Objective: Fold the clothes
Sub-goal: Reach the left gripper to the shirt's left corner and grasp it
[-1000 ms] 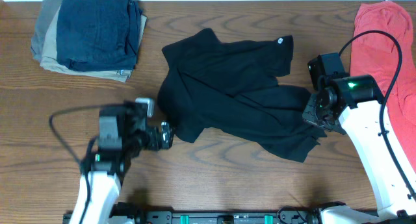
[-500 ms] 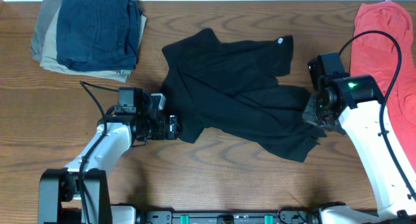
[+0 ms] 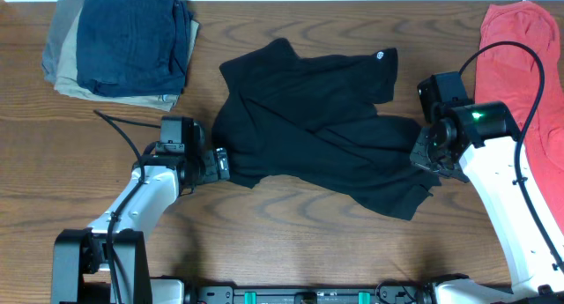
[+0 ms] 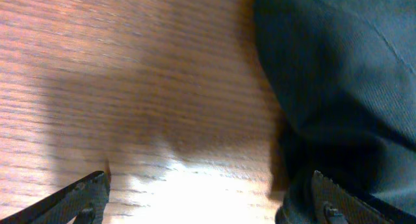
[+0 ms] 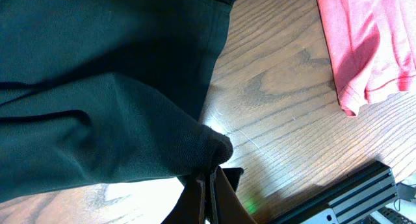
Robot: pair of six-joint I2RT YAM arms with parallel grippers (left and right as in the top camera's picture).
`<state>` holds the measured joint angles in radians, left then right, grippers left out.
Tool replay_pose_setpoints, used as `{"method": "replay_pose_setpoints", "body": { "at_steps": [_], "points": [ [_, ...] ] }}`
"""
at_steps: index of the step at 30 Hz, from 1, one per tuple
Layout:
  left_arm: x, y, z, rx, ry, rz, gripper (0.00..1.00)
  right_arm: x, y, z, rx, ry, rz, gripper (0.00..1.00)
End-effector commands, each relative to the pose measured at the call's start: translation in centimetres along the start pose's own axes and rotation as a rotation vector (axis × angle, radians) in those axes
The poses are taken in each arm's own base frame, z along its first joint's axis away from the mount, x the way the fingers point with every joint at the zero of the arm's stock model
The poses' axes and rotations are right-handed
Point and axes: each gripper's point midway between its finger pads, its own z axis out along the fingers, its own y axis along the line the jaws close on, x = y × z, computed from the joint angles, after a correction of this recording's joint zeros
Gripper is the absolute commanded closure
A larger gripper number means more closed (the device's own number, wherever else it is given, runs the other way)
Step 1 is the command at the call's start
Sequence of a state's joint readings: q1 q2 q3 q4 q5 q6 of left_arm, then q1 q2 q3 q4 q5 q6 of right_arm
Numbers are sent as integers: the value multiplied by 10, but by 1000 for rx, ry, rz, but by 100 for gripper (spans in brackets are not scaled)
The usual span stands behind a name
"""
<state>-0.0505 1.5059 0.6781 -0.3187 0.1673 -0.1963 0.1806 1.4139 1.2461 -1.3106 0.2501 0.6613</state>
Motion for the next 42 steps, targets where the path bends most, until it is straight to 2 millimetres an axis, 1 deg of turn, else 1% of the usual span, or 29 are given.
{"method": "replay_pose_setpoints", "body": {
  "at_steps": [1,3,10,13,14,15,16,17,24,27,30,35,38,42],
  "points": [
    [-6,7,0,-42,-22,-128,2,-1,-1,1,5,0,-9,99],
    [-6,5,1,-35,-20,-156,2,-1,-1,1,5,0,-9,99],
    [-2,-8,1,40,6,-155,2,-1,-1,1,5,-1,-8,99],
    [-3,-10,1,52,4,-154,2,-1,-1,1,5,-1,-8,99],
    [-4,-10,1,53,1,-153,5,-1,-1,1,6,0,-8,99],
    [-4,-10,0,54,-1,-153,11,-1,-1,1,5,-1,-8,99],
    [-5,-11,0,55,-4,-153,20,-1,-1,1,5,-1,-8,99],
    [-6,-11,1,56,-6,-153,22,-1,-1,1,5,0,-8,99],
    [-7,-13,4,70,-8,-151,22,0,0,1,-2,5,-9,99],
    [-3,-21,8,108,18,-147,22,0,2,1,-13,10,-7,99],
    [1,-31,14,124,31,-106,21,0,3,1,-17,7,-6,99],
    [3,-59,16,161,15,1,21,0,3,1,-17,8,-7,99],
    [5,-64,17,137,7,35,21,0,3,1,-17,8,-7,99],
    [6,-64,17,124,6,43,21,0,3,1,-17,8,-7,99]
  ]
}}
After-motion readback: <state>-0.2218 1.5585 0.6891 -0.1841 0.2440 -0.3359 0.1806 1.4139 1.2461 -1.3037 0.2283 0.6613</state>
